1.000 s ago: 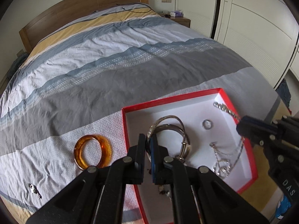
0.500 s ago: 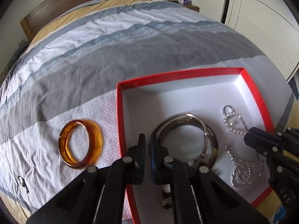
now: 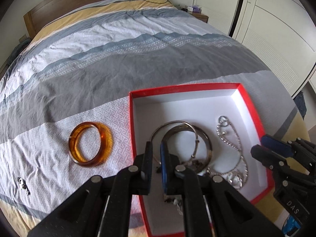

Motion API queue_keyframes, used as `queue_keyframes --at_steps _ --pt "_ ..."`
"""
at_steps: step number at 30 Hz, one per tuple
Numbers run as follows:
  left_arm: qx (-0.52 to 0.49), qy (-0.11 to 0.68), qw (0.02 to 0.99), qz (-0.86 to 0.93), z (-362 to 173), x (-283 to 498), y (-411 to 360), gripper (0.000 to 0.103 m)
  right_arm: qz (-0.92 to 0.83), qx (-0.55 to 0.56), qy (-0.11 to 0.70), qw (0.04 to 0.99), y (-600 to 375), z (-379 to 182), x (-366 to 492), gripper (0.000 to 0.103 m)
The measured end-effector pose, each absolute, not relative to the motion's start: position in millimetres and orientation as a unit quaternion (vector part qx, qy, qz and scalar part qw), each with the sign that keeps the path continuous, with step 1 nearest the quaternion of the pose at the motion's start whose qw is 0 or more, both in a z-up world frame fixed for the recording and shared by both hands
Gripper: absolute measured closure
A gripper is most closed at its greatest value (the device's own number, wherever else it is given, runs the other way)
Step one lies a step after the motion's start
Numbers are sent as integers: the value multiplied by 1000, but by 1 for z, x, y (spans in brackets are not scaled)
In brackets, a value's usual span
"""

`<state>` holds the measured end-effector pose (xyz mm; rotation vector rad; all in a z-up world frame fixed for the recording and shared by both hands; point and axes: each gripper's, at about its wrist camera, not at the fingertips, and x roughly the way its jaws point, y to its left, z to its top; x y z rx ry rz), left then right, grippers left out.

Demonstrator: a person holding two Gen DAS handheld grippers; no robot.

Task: Organize jewelry
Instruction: 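Open both tools to release the cuff and necklace into the box, then withdraw both open tools back toward the watch and amber bangle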

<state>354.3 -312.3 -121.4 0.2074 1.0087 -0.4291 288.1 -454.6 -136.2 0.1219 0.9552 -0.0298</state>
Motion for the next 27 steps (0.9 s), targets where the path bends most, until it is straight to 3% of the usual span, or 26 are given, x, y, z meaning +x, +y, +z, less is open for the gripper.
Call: queue_keyframes --at_steps 5,27 --pt "84 470 855 -201 -101 323 -285 81 -22 72 443 893 -447 -110 265 72" --pt "-12 406 907 -113 -16 167 -104 81 25 83 393 916 -327 -27 133 65"
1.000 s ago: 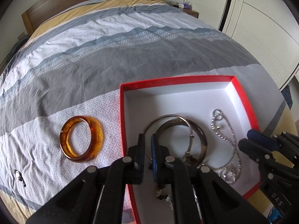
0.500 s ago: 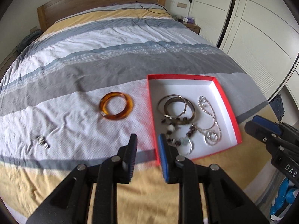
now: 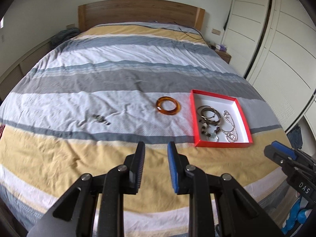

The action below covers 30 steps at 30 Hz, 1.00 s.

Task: Organize jewelry
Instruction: 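Withdraw both open tools back toward the watch and amber bangle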

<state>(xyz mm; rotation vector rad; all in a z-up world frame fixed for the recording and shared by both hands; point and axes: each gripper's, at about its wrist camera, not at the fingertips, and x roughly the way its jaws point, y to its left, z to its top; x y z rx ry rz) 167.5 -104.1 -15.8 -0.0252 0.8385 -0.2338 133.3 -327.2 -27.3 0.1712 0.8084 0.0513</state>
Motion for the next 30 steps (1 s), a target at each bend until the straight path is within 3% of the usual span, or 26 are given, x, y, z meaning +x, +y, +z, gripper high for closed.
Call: queue_keyframes --at_steps 10,19,30 --pt "-19 401 913 -68 -10 114 -41 80 26 90 375 922 -297 -18 89 64" --pt "-34 382 922 -48 -6 81 -8 66 24 80 368 926 -273 -18 62 59" --pt "-72 359 930 -36 -3 57 30 65 28 62 358 931 -252 -12 40 57"
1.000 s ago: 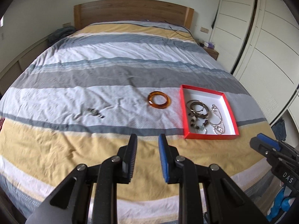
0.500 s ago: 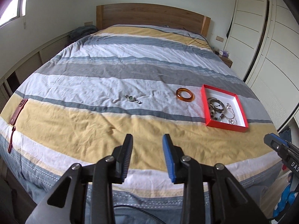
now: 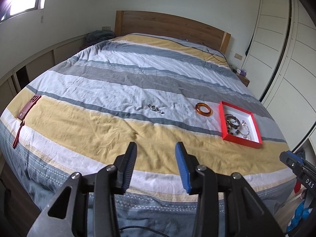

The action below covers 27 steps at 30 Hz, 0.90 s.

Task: Organize jewelry
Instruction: 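Withdraw both open tools back toward the watch and amber bangle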

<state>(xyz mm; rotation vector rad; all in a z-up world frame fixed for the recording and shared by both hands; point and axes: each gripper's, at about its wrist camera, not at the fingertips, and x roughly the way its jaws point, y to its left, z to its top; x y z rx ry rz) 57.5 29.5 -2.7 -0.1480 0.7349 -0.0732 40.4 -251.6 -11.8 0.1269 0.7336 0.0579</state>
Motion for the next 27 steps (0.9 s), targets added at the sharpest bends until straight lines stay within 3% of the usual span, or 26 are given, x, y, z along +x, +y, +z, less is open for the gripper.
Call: queue_keyframes --at_steps 27 --pt "-62 435 898 -34 -62 104 37 65 52 69 421 903 -246 -67 98 57"
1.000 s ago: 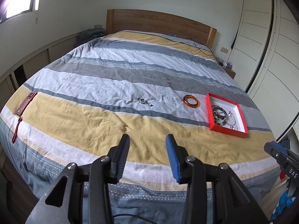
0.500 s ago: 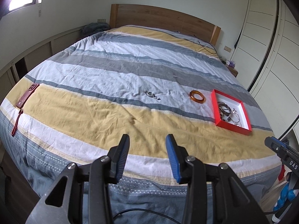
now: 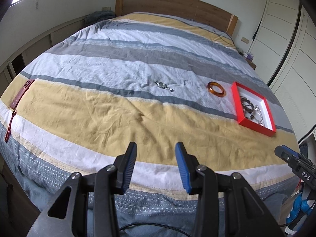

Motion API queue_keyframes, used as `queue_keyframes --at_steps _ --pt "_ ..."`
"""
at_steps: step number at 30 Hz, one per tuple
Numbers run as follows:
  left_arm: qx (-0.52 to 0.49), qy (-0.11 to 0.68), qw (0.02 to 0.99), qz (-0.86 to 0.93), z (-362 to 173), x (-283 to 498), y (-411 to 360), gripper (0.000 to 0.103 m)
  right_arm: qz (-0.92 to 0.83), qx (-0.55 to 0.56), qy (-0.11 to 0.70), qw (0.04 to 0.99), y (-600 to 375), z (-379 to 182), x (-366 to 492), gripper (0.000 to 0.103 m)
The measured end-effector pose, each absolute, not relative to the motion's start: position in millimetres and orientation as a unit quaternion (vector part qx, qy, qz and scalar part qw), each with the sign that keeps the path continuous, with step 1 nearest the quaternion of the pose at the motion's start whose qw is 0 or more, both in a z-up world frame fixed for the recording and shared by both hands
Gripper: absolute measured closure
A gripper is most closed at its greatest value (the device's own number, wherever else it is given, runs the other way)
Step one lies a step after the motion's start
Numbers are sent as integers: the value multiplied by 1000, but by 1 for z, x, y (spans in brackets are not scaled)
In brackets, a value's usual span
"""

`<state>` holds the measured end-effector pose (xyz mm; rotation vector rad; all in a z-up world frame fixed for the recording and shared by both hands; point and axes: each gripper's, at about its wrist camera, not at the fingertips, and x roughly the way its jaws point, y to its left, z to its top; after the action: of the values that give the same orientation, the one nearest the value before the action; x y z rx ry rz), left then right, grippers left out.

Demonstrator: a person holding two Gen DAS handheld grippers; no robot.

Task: Organize jewelry
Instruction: 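Withdraw both open tools back toward the watch and amber bangle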

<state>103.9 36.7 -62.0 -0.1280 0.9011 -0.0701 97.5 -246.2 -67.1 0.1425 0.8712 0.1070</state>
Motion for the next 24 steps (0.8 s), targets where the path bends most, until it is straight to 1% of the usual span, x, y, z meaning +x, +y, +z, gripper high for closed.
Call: queue_keyframes --at_steps 8,12,18,24 --pt "-77 471 878 -44 -91 135 31 65 57 90 449 887 -254 -96 124 57" --pt "-91 481 871 -45 -100 163 28 65 66 88 455 884 -252 -102 141 57" --pt "-101 482 869 -41 -105 226 22 65 89 71 457 882 -243 -102 184 57" --pt "-123 495 860 -30 -125 295 19 65 100 59 454 884 -242 -101 249 57"
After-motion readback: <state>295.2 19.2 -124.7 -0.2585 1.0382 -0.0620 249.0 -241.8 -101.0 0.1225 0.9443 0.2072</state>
